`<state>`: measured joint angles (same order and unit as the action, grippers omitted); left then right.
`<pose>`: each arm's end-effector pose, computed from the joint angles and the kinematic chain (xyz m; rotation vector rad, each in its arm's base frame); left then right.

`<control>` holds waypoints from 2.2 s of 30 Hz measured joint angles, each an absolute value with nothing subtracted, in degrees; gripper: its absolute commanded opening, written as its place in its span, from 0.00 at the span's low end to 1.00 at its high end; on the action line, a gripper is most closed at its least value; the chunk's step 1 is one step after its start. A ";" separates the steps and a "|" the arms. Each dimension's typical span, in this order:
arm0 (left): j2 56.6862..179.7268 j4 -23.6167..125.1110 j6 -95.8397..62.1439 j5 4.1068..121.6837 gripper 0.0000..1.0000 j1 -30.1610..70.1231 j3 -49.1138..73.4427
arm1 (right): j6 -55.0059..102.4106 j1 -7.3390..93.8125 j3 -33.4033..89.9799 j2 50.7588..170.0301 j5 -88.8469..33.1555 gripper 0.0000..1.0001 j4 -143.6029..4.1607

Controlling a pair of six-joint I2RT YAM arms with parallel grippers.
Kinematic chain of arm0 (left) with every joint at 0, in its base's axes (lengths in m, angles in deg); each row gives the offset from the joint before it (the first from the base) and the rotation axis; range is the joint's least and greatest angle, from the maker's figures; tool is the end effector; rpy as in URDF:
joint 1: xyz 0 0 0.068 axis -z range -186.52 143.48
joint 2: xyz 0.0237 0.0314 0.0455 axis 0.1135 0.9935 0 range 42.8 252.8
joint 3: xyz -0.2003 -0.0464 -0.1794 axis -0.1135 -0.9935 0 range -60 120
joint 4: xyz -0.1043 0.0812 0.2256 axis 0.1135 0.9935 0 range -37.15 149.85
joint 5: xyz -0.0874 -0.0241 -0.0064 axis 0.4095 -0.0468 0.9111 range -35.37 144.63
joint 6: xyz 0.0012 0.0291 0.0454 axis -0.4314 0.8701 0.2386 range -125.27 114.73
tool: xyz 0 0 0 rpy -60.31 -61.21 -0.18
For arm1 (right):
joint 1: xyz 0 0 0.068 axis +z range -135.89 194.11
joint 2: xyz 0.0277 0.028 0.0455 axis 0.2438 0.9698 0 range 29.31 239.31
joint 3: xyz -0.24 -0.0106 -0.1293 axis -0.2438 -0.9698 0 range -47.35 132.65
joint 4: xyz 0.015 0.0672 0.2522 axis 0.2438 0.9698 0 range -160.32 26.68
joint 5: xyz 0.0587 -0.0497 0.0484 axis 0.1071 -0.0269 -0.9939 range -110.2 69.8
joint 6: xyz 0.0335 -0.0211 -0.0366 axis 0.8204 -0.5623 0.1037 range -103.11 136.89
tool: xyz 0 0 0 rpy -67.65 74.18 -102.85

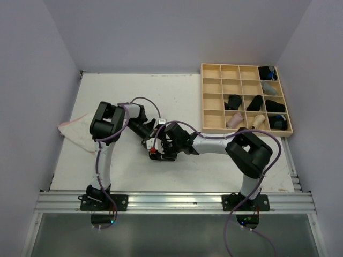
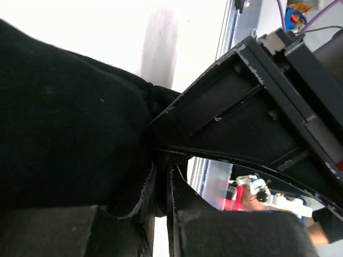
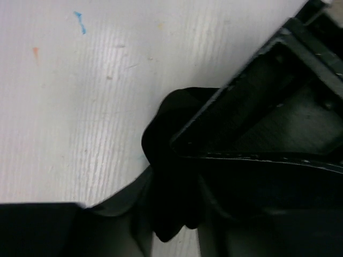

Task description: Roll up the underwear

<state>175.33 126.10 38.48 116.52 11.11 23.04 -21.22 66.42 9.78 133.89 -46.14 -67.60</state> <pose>0.3281 -0.1372 0.0845 -0.8613 -2.2790 1.5604 0.2103 0.2976 0.1477 -1.8657 1.5670 0.6636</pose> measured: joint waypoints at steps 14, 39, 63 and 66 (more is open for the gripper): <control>162.63 115.90 39.20 113.86 0.41 7.15 12.96 | -19.43 65.40 14.80 137.95 -53.88 0.00 -66.31; 94.55 82.24 49.60 92.57 0.46 6.15 -28.85 | 14.58 53.31 46.17 165.91 -85.90 0.00 -46.44; 109.13 56.58 54.54 73.16 0.57 24.73 -37.46 | 29.77 51.80 54.63 173.71 -91.78 0.00 -40.56; 111.55 54.00 54.94 72.31 0.58 24.84 -37.77 | 29.86 51.80 55.31 174.08 -91.80 0.00 -39.60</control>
